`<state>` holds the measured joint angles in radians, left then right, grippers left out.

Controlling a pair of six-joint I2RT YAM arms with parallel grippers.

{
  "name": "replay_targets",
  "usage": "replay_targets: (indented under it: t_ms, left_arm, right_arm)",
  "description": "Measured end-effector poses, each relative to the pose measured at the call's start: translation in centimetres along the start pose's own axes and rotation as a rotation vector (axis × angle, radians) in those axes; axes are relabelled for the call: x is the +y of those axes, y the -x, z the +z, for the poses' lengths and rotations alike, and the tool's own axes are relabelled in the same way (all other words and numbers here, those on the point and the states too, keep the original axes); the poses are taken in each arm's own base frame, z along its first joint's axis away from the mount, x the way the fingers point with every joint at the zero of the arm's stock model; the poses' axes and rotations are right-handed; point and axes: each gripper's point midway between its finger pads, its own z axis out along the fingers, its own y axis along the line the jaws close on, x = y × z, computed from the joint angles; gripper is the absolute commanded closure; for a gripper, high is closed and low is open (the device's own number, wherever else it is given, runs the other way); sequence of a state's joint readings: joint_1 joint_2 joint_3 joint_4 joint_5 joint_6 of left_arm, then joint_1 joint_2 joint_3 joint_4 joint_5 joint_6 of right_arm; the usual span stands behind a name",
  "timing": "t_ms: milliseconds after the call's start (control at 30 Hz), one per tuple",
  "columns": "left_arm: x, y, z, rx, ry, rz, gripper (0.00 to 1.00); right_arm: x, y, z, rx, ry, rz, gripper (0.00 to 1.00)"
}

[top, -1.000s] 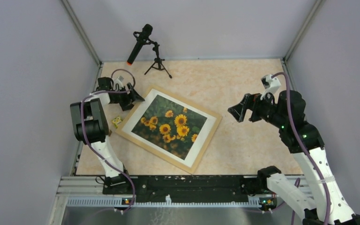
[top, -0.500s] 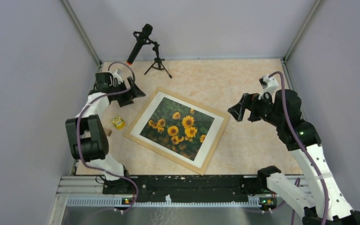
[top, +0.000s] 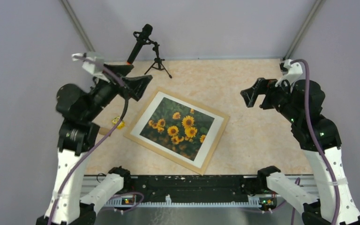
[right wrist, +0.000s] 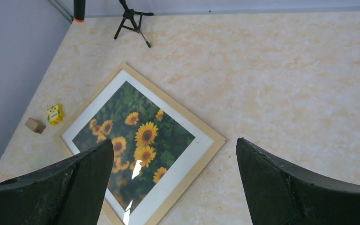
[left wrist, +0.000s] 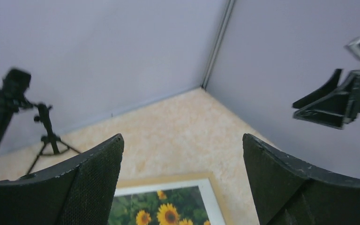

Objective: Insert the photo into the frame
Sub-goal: Reset both arms

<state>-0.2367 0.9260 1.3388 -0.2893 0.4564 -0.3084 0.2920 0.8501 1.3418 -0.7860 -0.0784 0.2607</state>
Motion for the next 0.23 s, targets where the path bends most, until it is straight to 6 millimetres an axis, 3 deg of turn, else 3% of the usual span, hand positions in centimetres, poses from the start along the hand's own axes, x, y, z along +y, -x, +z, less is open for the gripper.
replay_targets:
  t_ms: [133,233]
  left_arm:
    - [-4.6,6.4,-4.5,-0.198,-0.075,0.101,0.01]
    - [-6.6,9.2,-7.1,-0.299,-0.094,0.15,0.01]
  right_arm:
    - [0.2,1.0,-0.9,-0.04,0.004,0.002,0.01]
    - [0.5,1.3,-1.7,-0.063,0.013,0.011,0.01]
